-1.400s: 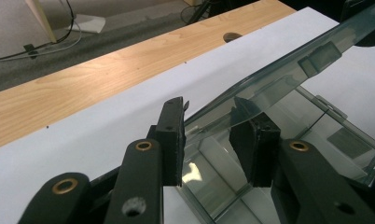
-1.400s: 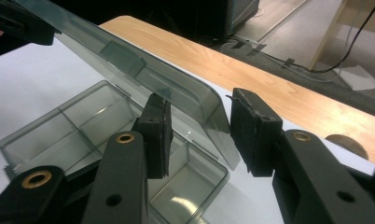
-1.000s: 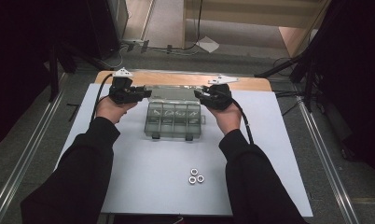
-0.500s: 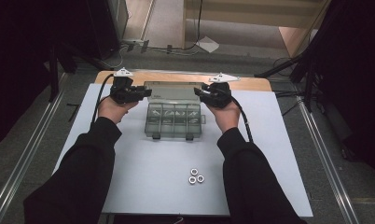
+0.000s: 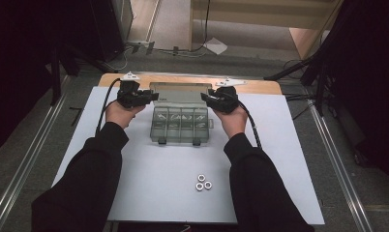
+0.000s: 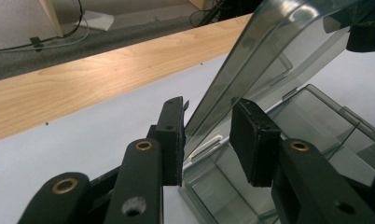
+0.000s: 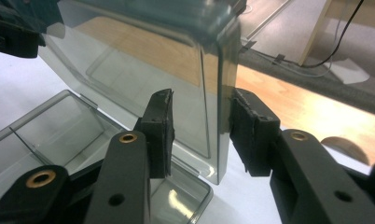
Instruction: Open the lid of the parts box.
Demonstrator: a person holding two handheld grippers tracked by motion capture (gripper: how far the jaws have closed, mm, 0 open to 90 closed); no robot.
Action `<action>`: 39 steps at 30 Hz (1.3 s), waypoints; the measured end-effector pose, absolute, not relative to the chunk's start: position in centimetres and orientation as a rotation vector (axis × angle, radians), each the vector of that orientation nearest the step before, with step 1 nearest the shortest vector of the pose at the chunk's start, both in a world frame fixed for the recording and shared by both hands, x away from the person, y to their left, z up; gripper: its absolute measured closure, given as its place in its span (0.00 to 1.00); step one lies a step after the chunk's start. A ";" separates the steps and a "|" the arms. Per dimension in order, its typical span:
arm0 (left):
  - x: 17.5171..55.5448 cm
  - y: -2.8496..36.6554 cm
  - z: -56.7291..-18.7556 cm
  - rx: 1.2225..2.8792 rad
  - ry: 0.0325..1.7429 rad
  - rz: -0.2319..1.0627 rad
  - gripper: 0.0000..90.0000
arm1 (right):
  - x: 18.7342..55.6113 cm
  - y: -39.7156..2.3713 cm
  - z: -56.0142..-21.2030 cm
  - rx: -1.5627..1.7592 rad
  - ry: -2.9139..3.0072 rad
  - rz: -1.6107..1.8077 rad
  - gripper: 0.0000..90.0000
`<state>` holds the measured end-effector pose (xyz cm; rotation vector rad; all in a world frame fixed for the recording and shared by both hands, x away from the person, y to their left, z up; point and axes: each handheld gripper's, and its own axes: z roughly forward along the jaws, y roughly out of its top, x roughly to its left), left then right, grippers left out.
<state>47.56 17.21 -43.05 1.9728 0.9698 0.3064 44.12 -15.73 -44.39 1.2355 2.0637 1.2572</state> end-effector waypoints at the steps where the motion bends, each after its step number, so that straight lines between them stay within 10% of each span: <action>1: 47.6 17.2 -43.1 1.974 0.976 0.308 0.72 | 44.1 -15.7 -44.4 1.232 2.058 1.258 0.69; 39: 49.1 16.9 -45.5 1.929 1.071 0.266 0.72 | 45.7 -15.3 -47.1 1.344 1.983 1.276 0.69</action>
